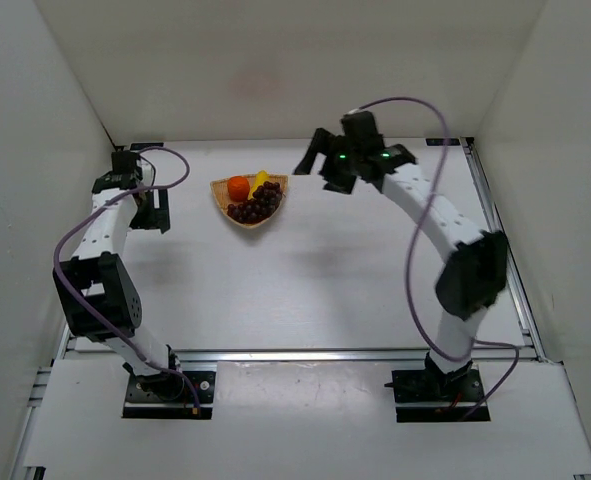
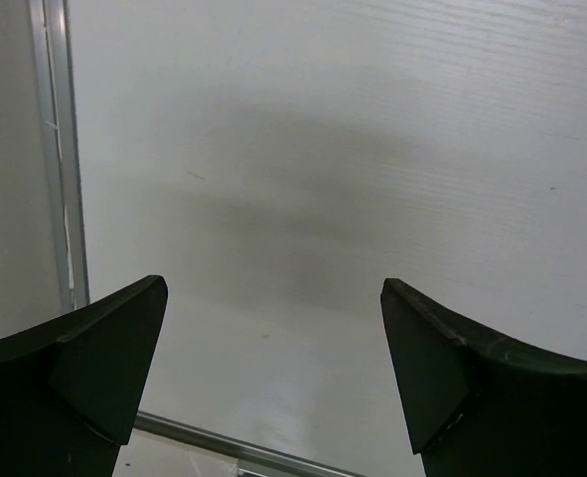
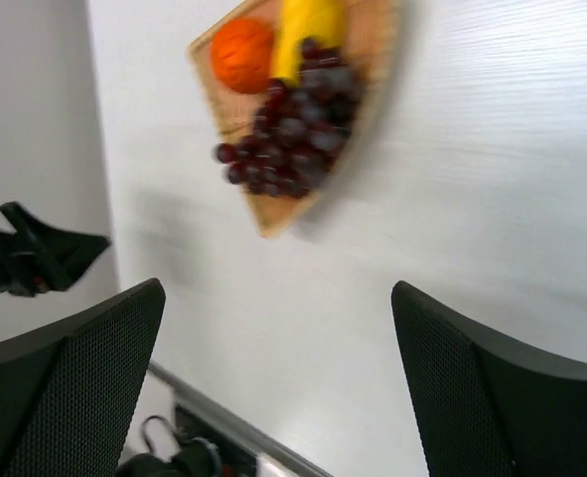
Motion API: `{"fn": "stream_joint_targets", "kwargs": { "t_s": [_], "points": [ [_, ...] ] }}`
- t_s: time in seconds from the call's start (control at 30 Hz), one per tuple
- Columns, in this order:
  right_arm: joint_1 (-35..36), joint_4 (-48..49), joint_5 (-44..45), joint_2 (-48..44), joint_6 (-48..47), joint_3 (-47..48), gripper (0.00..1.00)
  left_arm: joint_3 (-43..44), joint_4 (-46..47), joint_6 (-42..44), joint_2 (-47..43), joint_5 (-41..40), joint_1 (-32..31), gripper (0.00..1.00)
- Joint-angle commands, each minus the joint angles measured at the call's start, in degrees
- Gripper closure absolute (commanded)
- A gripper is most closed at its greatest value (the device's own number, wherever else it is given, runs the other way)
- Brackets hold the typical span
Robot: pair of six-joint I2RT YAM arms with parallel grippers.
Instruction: Place and organize the fake fruits in the fruit bowl
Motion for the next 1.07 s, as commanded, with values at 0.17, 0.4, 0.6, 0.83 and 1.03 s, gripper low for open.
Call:
{"fn": "stream_joint_targets", "kwargs": {
  "t_s": [0.17,0.4,0.6,0.83,1.03],
  "points": [
    [-22.0,-12.5,15.1,-34.6,-15.6,-28.8,0.00,-6.7,0.3,-1.2,-8.2,1.2,5.0,0.00],
    [-30.2,-13.1,15.9,-48.5,-17.9,-43.8,0.00,-12.6,-0.3,-1.2,-15.2,1.2,5.7,0.00],
    [-30.7,-16.6,15.2,-51.0,-18.4,-47.1,0.00,-16.1,-0.9,-1.2,-21.4,1.2,6.2,0.00],
    [-30.7,-17.7,14.3,-58.1,-18.9,-50.5,0.00,-20.5,-1.4,-1.8,-27.5,-0.1,6.2,0.00],
    [-30.7,-18.2,14.8,-63.3,-19.5,-52.1,0.00,-21.3,-1.9,-1.2,-30.7,-0.7,6.2,0.00]
  ]
}}
